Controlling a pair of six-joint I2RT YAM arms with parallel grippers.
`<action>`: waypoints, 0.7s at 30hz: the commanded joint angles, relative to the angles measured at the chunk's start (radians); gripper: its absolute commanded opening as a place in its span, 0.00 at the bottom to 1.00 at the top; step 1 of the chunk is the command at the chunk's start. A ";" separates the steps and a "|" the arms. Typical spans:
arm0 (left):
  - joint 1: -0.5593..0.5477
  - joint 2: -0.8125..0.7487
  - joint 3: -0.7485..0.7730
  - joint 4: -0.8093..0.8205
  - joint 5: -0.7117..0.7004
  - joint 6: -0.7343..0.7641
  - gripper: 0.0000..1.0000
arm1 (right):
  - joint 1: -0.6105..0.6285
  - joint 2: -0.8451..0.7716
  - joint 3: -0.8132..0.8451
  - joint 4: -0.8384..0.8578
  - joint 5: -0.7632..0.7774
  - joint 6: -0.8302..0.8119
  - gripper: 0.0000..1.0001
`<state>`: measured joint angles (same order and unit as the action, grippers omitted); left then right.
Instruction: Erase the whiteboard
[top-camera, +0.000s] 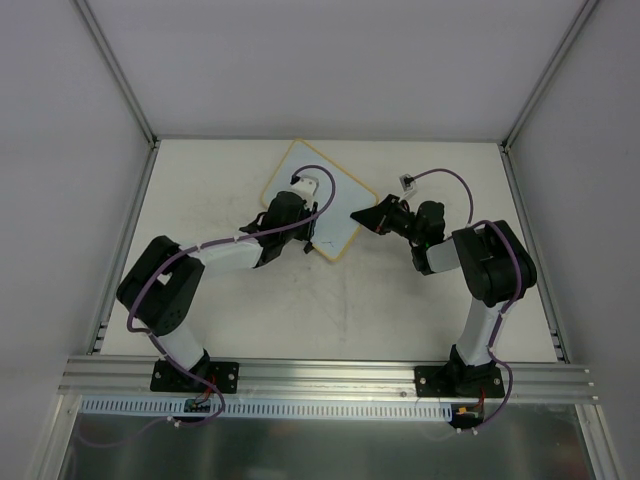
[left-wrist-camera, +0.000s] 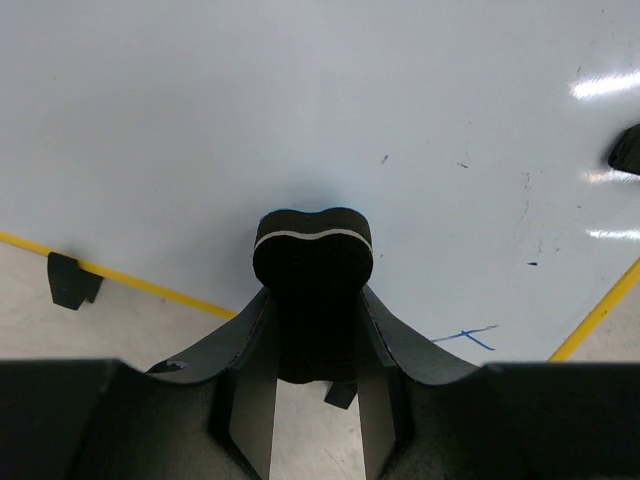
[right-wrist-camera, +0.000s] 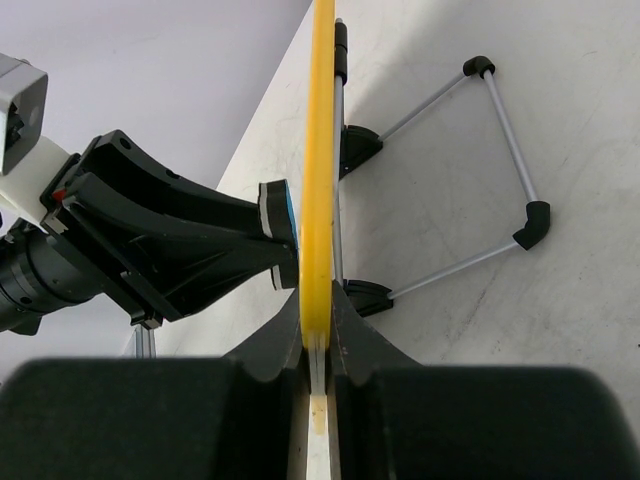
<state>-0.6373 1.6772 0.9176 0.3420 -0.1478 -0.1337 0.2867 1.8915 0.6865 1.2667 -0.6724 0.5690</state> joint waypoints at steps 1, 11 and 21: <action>0.005 -0.033 0.007 0.049 -0.044 0.034 0.00 | 0.002 -0.031 0.025 0.264 -0.041 0.012 0.00; -0.042 0.022 0.018 0.123 -0.075 0.034 0.00 | 0.000 -0.042 0.021 0.263 -0.023 -0.001 0.00; -0.137 0.091 0.001 0.210 -0.183 0.065 0.00 | -0.017 -0.052 0.004 0.264 -0.018 -0.009 0.00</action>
<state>-0.7555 1.7477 0.9176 0.4644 -0.2737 -0.0906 0.2771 1.8915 0.6834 1.2663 -0.6712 0.5587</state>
